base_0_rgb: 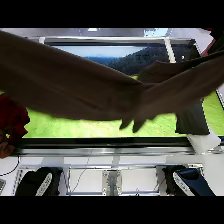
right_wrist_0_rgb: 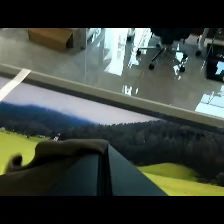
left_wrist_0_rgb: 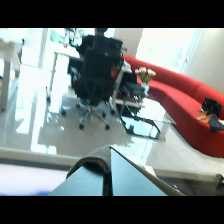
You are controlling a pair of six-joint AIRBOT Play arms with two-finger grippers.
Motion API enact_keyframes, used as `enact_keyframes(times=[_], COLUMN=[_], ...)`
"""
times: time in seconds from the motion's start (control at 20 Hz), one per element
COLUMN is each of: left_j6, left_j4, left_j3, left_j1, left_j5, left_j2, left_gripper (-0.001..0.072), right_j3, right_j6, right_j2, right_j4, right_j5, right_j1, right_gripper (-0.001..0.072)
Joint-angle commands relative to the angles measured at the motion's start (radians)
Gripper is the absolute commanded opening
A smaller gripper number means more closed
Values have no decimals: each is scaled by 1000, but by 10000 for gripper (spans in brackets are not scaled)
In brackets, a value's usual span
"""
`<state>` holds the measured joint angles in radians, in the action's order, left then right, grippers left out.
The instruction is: Fold the shirts.
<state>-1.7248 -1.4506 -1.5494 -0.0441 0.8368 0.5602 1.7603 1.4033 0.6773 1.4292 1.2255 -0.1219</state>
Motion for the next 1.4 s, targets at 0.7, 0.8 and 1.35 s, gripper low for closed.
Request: enact_keyframes(times=[0.7, 0.8, 1.35], left_j6=[-242, -242, 51], left_j4=[-245, -250, -565], left_j3=[-31, -52, -199], left_j1=[1, 6, 252], left_j5=[-101, -240, 284], left_j2=[1038, 1036, 621], left_gripper=[246, 543, 538], right_j3=[-268, -268, -222], right_j6=[154, 183, 84], right_j2=[1003, 1013, 748], right_j4=[-134, -154, 45], right_j5=[-532, -774, -117], right_j1=[-8, -8, 360], right_gripper=[85, 471, 546])
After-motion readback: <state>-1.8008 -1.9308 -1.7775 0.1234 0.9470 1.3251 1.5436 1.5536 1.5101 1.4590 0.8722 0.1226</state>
